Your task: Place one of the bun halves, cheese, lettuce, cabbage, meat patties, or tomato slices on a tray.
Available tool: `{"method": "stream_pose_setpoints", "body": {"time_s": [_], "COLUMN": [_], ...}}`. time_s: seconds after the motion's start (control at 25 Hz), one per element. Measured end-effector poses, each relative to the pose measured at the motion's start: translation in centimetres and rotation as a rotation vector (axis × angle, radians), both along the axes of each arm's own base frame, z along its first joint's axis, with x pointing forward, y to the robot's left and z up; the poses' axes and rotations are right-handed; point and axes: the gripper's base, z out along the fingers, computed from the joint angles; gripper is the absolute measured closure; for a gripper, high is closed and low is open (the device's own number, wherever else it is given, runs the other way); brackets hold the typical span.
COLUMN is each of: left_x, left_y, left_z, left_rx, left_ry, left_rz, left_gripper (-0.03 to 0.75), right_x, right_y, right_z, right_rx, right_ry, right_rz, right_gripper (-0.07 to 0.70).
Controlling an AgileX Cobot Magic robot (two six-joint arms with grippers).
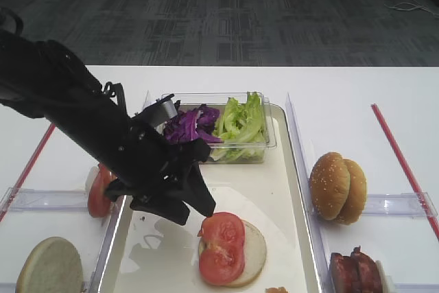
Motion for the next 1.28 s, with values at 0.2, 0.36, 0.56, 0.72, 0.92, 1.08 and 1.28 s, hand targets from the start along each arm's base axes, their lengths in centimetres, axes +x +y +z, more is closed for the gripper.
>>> {"method": "stream_pose_setpoints", "body": {"time_s": [0.2,0.36,0.56,0.72,0.92,1.08,1.28], "left_x": [0.4,0.9,1.8,2.9,3.9,4.0,4.0], "left_y": [0.1,0.6,1.1,1.5,2.3,2.9,3.0], "left_z": [1.9,3.1,4.6,5.9,7.0,7.2,7.2], "left_rx": [0.047,0.110,0.193,0.276,0.393,0.450,0.468], "left_ry": [-0.005,0.017,0.003,-0.057,-0.114,-0.132,-0.133], "left_rz": [-0.026,-0.061,-0.092,-0.084,-0.038,-0.025,-0.019], "left_gripper": [0.347,0.347,0.347,0.347,0.348,0.347,0.348], "right_x": [0.0,0.0,0.0,0.0,0.0,0.0,0.0], "right_y": [0.0,0.0,0.0,0.0,0.0,0.0,0.0], "right_z": [0.0,0.0,0.0,0.0,0.0,0.0,0.0], "right_rx": [0.000,0.000,0.000,0.000,0.000,0.003,0.003], "right_ry": [0.000,0.000,0.000,0.000,0.000,0.000,0.000], "right_rz": [0.000,0.000,0.000,0.000,0.000,-0.002,-0.002], "right_gripper": [0.178,0.178,0.178,0.178,0.178,0.178,0.178]}}
